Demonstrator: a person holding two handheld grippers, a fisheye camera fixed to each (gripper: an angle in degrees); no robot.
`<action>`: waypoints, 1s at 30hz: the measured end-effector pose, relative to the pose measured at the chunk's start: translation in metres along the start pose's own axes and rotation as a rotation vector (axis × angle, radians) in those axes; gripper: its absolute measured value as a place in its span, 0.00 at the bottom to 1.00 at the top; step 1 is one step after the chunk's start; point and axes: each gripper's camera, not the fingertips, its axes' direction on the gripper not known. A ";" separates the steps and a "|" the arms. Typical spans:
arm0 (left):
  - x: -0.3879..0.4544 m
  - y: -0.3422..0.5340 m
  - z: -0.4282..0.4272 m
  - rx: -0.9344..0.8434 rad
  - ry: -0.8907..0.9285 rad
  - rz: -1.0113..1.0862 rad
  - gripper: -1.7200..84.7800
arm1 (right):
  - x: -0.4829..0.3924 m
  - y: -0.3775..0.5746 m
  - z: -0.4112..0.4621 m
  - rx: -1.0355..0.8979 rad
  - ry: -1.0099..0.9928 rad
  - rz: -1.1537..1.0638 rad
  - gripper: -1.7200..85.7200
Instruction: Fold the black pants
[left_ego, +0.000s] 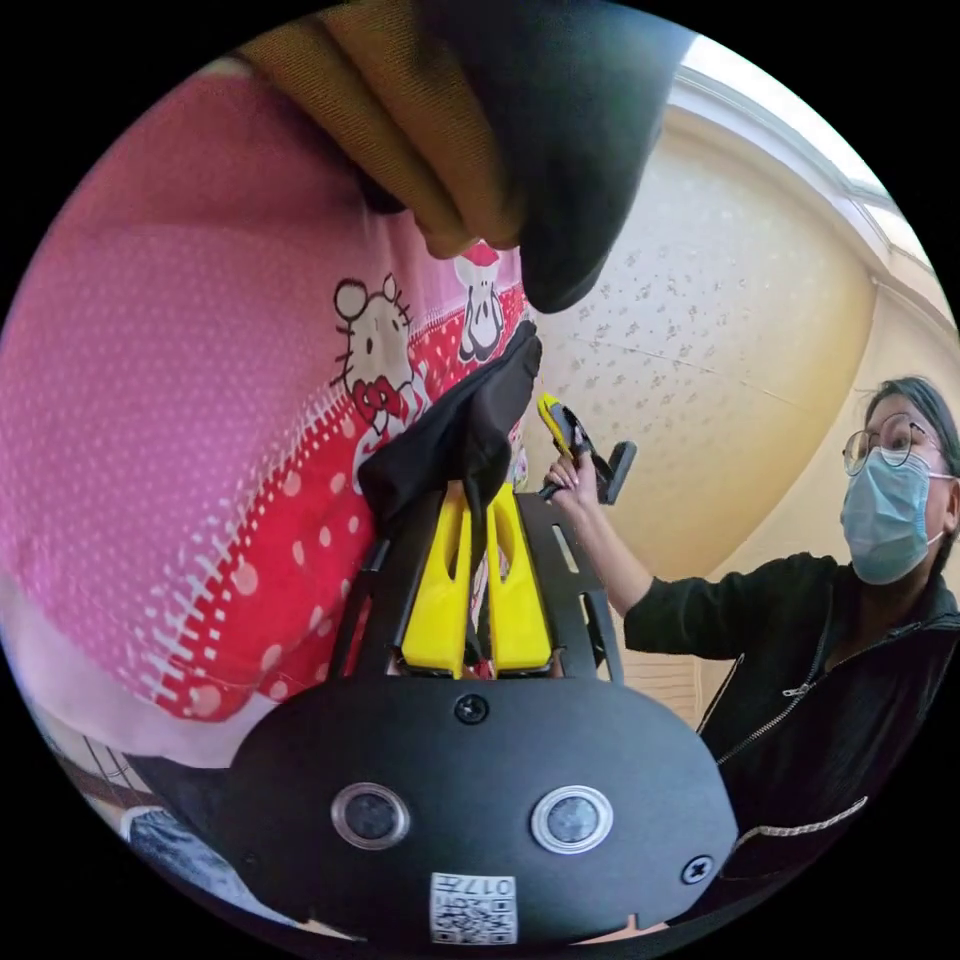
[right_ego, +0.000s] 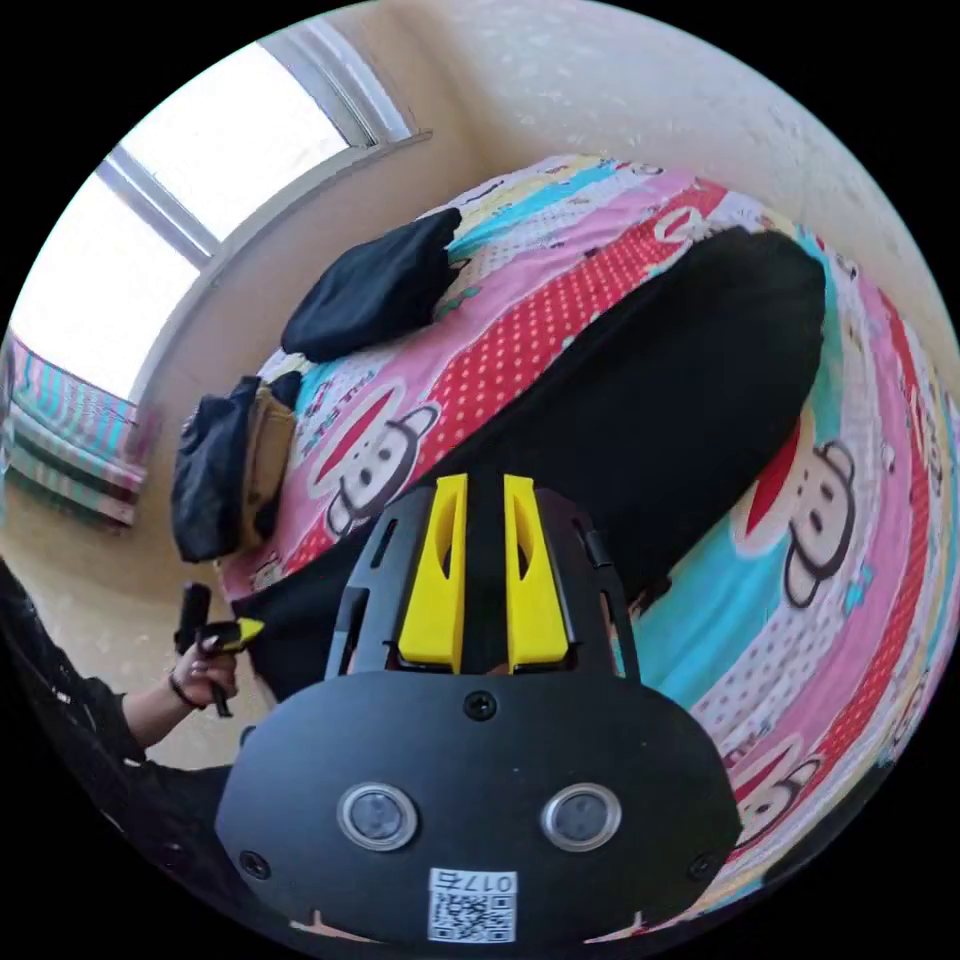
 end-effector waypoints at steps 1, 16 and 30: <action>0.000 0.001 0.002 -0.005 -0.003 0.005 0.03 | 0.002 0.042 0.002 -0.054 -0.052 0.040 0.10; 0.076 0.041 -0.001 -0.106 -0.539 0.386 0.09 | 0.019 0.274 0.038 0.122 -0.533 0.567 0.11; 0.101 0.026 0.083 -0.222 -0.664 0.362 0.06 | 0.015 0.310 0.038 0.106 -0.539 0.647 0.05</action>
